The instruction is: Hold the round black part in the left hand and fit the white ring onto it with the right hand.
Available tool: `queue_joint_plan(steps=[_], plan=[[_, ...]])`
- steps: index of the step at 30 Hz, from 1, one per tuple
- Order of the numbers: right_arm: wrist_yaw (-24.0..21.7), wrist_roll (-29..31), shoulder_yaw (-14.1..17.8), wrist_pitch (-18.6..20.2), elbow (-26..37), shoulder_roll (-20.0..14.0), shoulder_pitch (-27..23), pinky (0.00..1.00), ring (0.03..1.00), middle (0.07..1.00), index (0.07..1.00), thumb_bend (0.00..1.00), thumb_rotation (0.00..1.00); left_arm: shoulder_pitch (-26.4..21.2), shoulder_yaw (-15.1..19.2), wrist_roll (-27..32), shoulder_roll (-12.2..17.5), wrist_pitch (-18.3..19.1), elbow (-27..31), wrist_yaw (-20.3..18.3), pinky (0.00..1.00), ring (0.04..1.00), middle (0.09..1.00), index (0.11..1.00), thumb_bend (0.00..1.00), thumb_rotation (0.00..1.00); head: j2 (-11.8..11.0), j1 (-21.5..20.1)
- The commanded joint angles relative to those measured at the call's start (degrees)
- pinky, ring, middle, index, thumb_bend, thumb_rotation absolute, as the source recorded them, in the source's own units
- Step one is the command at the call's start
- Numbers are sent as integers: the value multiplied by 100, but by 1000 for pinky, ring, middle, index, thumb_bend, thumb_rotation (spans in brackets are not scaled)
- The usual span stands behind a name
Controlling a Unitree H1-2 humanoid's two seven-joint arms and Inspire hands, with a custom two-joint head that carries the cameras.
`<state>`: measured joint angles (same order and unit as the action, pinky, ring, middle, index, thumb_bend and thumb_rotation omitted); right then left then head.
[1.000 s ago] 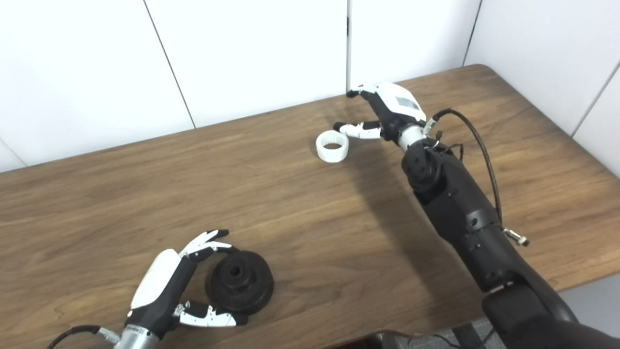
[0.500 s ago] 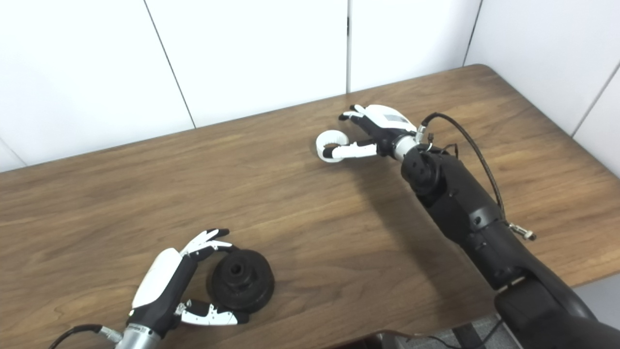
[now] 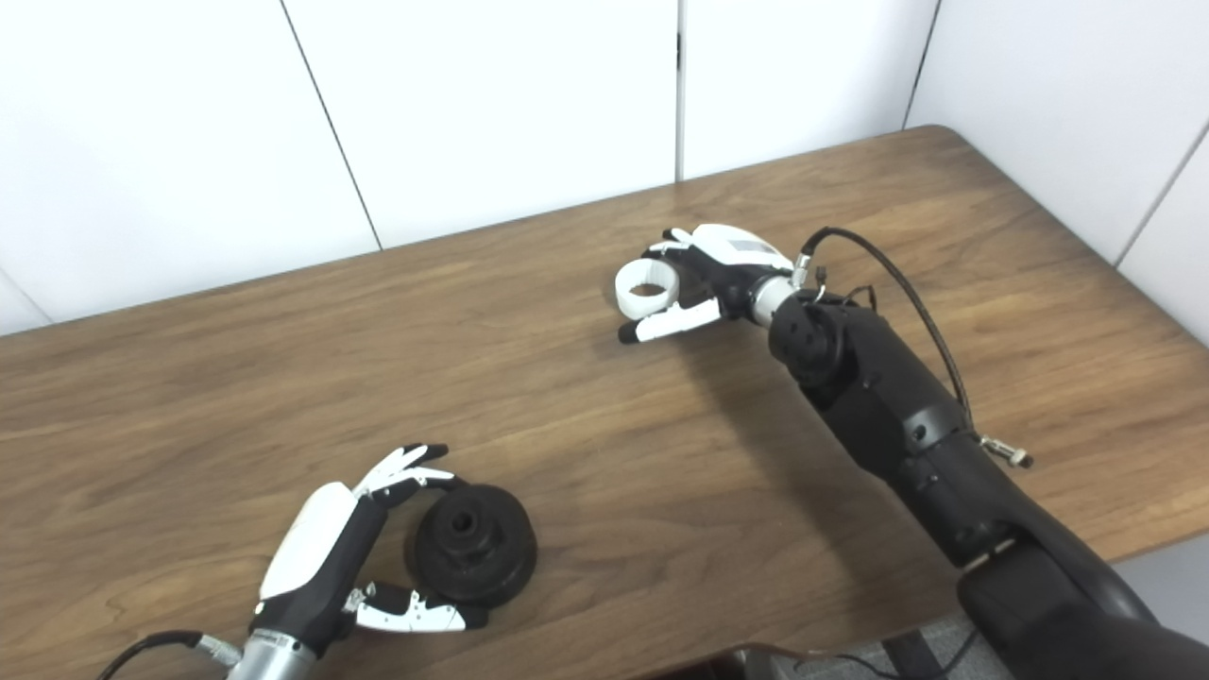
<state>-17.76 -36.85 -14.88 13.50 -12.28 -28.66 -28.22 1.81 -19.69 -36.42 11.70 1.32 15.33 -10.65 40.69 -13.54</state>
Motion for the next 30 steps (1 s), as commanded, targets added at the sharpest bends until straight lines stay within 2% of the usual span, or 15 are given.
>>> queue_joint_plan(steps=[1, 4, 6, 11, 19, 30], plan=[[198, -65, 27, -24, 70, 8, -226, 957, 1000, 990, 868, 1000, 654, -3, 25, -115, 51, -5, -10, 31, 881, 946, 902, 561, 862, 193, 11, 8], [384, -143, 22, -84, 26, 73, -179, 933, 989, 976, 853, 983, 574, 5, 21, -141, 57, 8, 19, 18, 875, 944, 902, 563, 861, 200, 32, 41], [597, -195, 26, -167, -25, 128, -137, 904, 965, 952, 824, 928, 490, 10, 26, -138, 55, 11, 29, 21, 875, 942, 900, 561, 865, 200, 38, 48], [1160, -201, 113, -336, -173, 300, -35, 905, 931, 915, 759, 846, 389, 16, 40, -116, 59, 29, 46, 2, 875, 943, 900, 561, 865, 195, 50, 59], [1659, -159, 179, -551, -351, 399, 36, 905, 905, 893, 697, 765, 314, 25, 46, -127, 67, 21, 66, -8, 875, 941, 899, 562, 864, 195, 70, 56], [1817, -122, 195, -658, -391, 324, 78, 874, 888, 877, 658, 704, 283, 32, 55, -112, 61, -2, 72, 4, 876, 939, 898, 561, 868, 195, 103, 87]])
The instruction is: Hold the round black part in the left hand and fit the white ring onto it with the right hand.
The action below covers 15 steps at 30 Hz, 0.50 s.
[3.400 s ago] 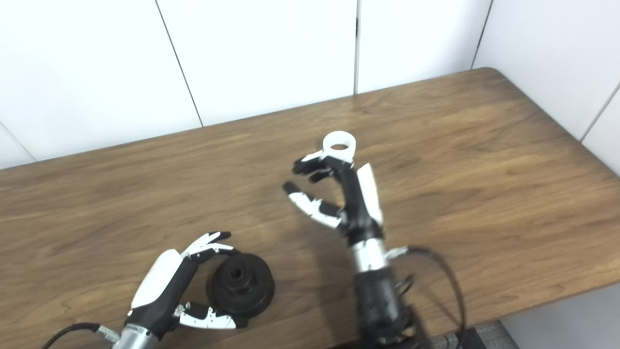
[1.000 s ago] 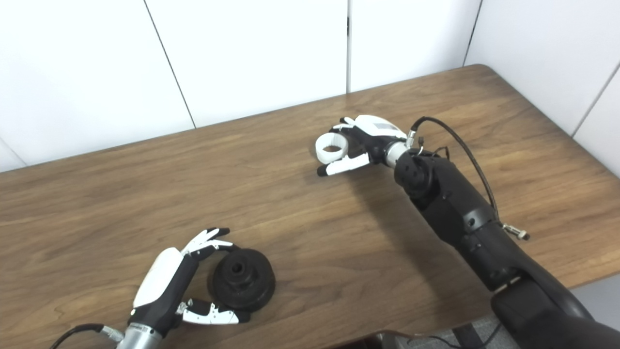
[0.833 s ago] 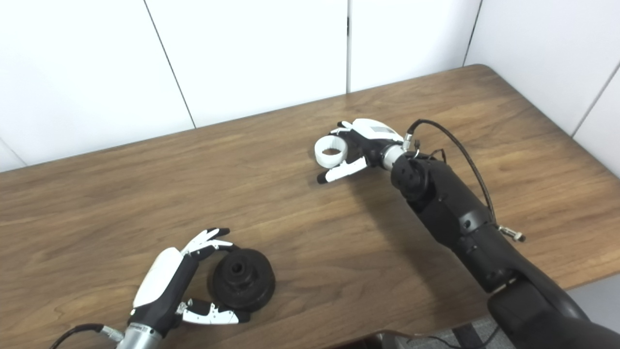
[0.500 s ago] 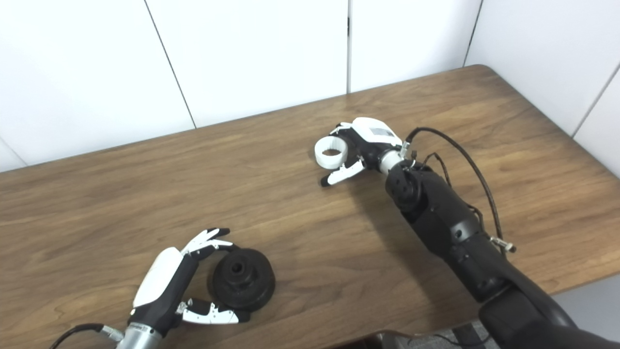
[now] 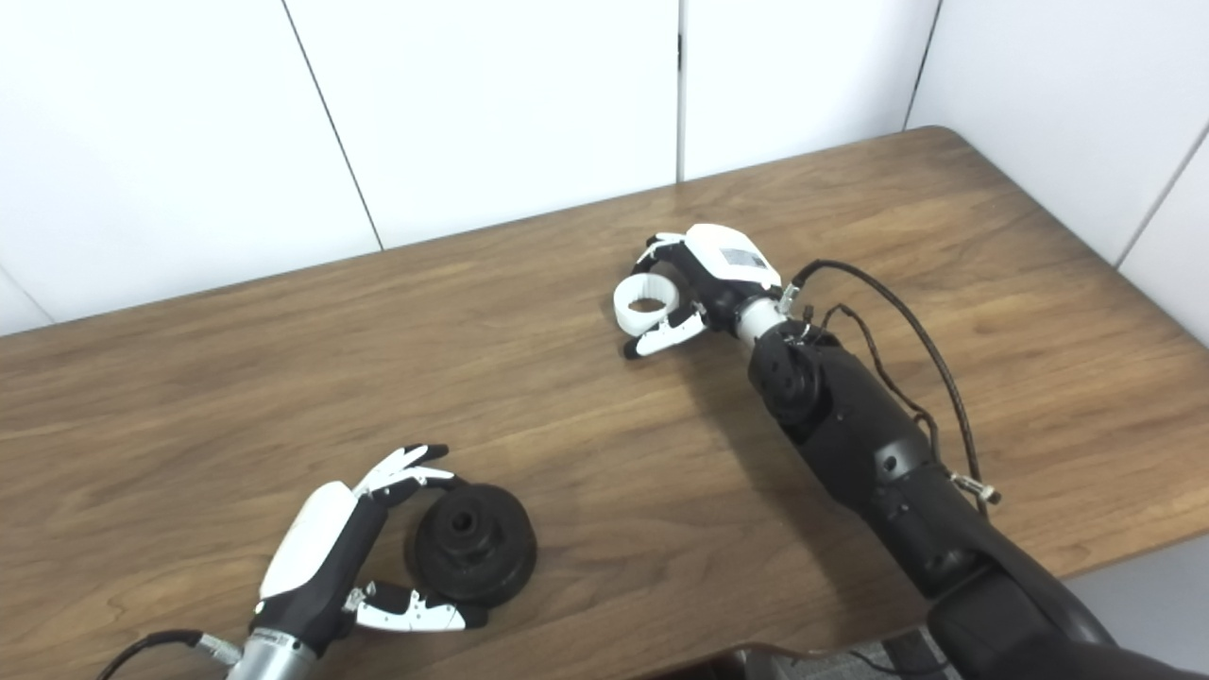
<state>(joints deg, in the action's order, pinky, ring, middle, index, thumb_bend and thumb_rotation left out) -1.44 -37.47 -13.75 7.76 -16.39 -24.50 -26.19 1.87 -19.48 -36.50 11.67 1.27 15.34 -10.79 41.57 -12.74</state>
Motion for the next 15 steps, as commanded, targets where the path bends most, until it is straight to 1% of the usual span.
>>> queue_joint_plan(steps=[1, 5, 6, 8, 15], plan=[[197, -57, 87, -93, 15, -94, -123, 872, 887, 876, 657, 703, 282, 25, 37, -102, 64, -1, 69, 23, 876, 938, 898, 560, 869, 194, 15, 8], [356, -50, 113, -235, -37, -100, -108, 859, 874, 862, 615, 685, 256, 19, 43, -113, 83, 9, 78, 3, 873, 939, 898, 560, 865, 200, 34, 23], [394, -42, 123, -263, -51, -99, -107, 850, 867, 856, 544, 583, 196, 19, 46, -110, 89, 14, 85, -7, 874, 941, 899, 561, 863, 202, 41, 23], [441, -26, 143, -294, -67, -97, -102, 849, 865, 852, 507, 531, 165, 21, 53, -103, 95, 15, 94, -16, 876, 943, 900, 561, 861, 205, 43, 23], [411, 21, 191, -268, -57, -157, -85, 869, 873, 851, 496, 512, 155, 25, 85, -78, 97, 32, 116, -43, 876, 944, 901, 562, 863, 206, 65, 21]])
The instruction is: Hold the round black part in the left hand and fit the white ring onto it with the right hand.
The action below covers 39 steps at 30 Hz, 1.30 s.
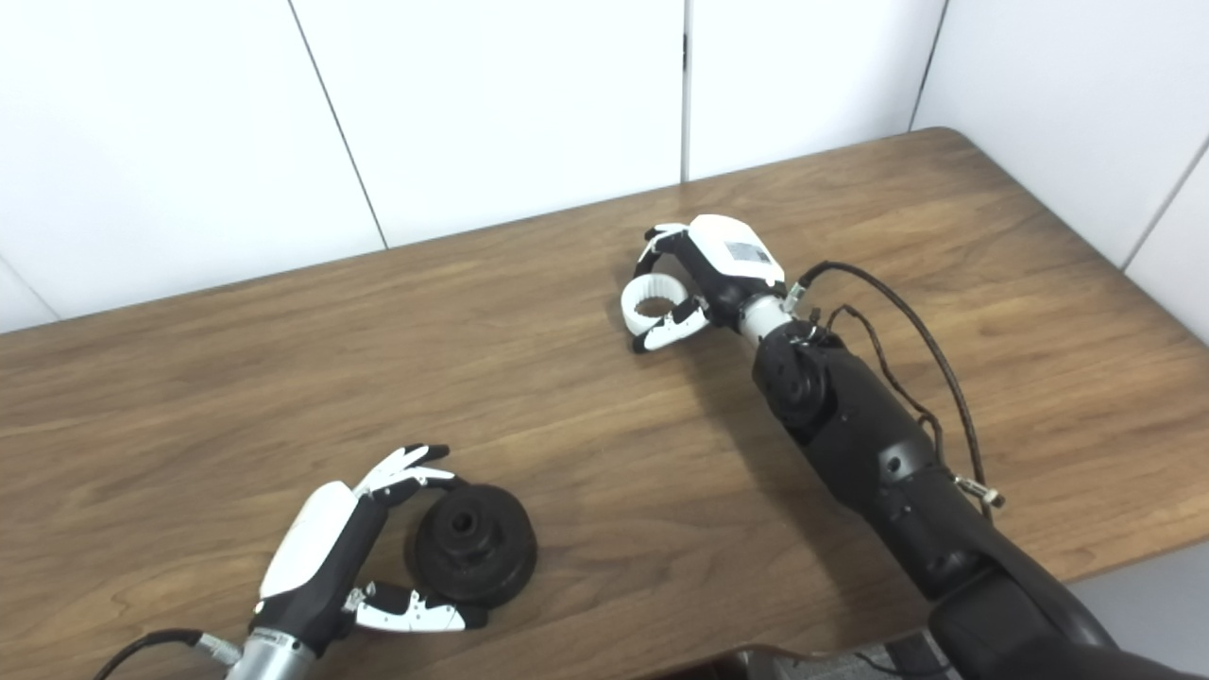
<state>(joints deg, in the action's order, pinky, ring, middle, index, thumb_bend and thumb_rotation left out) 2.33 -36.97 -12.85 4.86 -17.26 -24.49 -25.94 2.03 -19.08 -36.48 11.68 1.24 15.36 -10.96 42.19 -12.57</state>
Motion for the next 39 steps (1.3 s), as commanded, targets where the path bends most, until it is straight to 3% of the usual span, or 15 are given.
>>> queue_joint_plan(steps=[1, 12, 24, 39], plan=[[32, -20, 110, 15, 29, -166, -107, 866, 874, 851, 496, 512, 156, 7, 47, -80, 97, 45, 120, -40, 878, 945, 902, 562, 863, 206, 3, -3], [-96, -30, 170, 172, 104, -268, -50, 868, 870, 851, 497, 515, 157, -15, 67, -106, 117, 94, 179, -134, 887, 948, 905, 566, 856, 213, 35, 0], [285, 143, 369, -231, 73, -223, 101, 850, 860, 824, 485, 517, 139, -59, 77, -138, 94, 154, 168, -162, 895, 950, 909, 565, 855, 217, 59, 22], [193, 217, 574, -106, 718, -187, 279, 864, 879, 832, 484, 517, 142, -100, 25, -216, 41, 173, 142, -141, 883, 947, 908, 563, 854, 211, 97, 118]])
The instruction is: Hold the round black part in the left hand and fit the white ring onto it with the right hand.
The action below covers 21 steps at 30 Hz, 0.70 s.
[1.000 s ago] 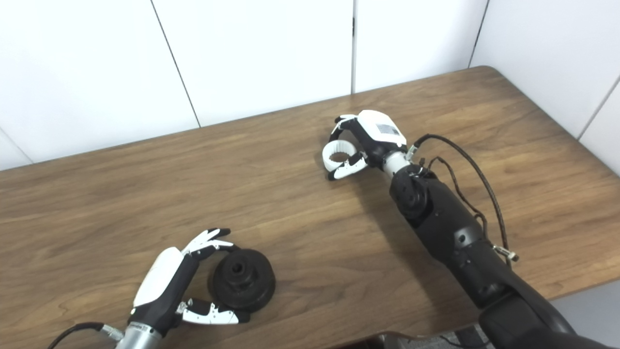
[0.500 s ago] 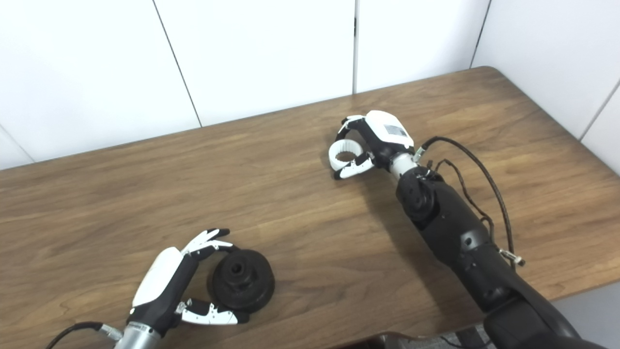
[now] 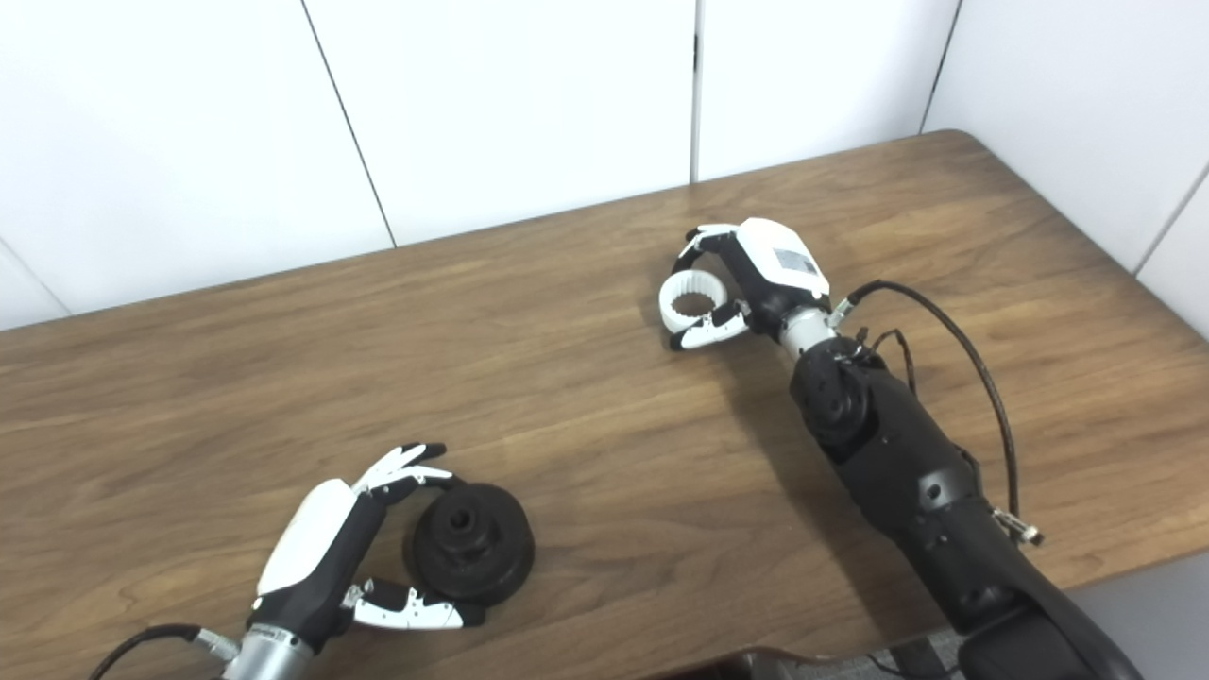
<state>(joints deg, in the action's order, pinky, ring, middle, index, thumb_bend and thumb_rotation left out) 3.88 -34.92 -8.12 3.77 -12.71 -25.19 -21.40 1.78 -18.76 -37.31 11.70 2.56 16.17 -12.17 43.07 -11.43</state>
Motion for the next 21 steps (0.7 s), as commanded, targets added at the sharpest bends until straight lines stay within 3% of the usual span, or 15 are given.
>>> queue_joint_plan(steps=[1, 9, 21], plan=[[18, 14, 113, 14, 306, -112, -164, 865, 880, 833, 484, 517, 141, -78, -9, -141, 34, 42, 57, -17, 882, 946, 908, 564, 854, 212, 8, 7], [-45, 72, 242, 150, 726, 26, -66, 822, 864, 823, 484, 519, 141, -100, -24, -169, -7, 147, 30, -30, 903, 956, 912, 565, 856, 205, 29, 70], [-228, 174, 268, 48, 1614, 67, 45, 772, 875, 830, 484, 518, 142, -143, -98, -286, -122, 213, -21, 21, 903, 955, 911, 564, 854, 220, 120, 469]])
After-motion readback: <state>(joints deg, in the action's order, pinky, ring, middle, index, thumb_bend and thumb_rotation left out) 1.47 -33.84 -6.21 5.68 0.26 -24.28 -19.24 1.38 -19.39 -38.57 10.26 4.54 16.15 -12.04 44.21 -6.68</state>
